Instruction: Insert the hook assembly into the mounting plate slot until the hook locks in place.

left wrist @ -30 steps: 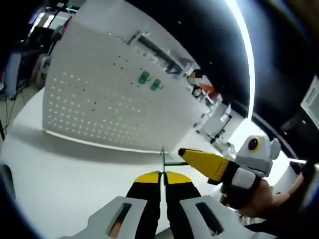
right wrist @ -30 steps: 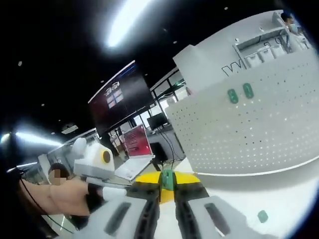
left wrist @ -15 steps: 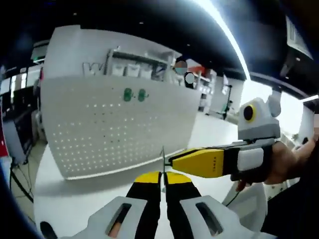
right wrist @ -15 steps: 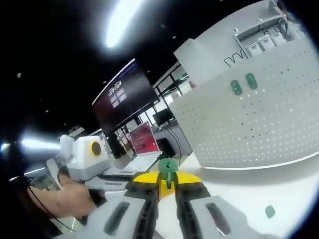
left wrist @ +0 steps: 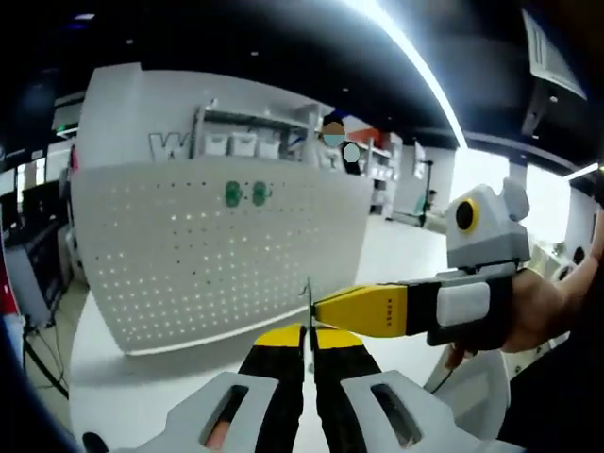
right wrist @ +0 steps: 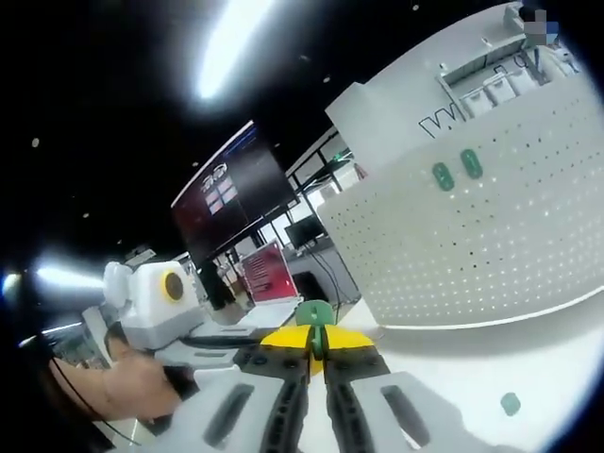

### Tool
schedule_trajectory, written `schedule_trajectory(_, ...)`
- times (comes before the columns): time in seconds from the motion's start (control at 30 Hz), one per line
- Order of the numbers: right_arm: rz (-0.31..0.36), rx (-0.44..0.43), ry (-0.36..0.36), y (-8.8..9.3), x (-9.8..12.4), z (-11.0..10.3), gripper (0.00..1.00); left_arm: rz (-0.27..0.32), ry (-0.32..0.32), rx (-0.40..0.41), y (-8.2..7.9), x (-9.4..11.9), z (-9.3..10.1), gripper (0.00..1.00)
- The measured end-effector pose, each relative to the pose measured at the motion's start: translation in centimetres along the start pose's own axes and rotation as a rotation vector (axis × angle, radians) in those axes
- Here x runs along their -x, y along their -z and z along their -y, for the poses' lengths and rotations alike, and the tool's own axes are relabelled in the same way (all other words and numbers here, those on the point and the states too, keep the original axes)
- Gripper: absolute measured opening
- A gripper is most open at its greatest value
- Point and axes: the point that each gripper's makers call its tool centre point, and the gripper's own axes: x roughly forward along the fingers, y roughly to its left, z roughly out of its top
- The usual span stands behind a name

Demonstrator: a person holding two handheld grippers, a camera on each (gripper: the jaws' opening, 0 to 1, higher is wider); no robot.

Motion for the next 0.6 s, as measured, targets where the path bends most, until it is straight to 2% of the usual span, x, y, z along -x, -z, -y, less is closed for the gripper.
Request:
schedule_trajectory(0.07, 0.0, -0.012, -0.003, 0.1, 0.0, 0.0, 0.01, -0.004, 0.005, 0.015, 0.1, 0.1, 0.0, 0.02)
schedule_trajectory(0.27, -0.015, 0.003, -0.015, 0.5, -0.1, -0.3, 0.0, 0.001, -0.009, -0.024, 0.4, 0.3, 0.0, 0.03)
schedule_trajectory(0.33, -0.03, 0.008, -0.019, 0.8, -0.1, -0.3, 0.0, -0.015, 0.002, -0.055, 0.8, 0.3, 0.0, 0.04)
schedule_trajectory(0.4, -0.028, -0.011, -0.026, 0.9, -0.2, -0.4, 0.0, -0.014, 0.023, -0.05, 0.8, 0.3, 0.2, 0.1)
schedule_trajectory(0.5, -0.026, -0.002, -0.025, 0.7, -0.2, -0.4, 0.0, -0.017, 0.04, -0.022, 1.1, 0.2, 0.4, 0.25)
schedule_trajectory(0.6, -0.03, 0.011, -0.027, 0.5, -0.4, -0.3, 0.0, -0.022, 0.047, -0.014, 1.3, 0.1, 0.6, 0.3)
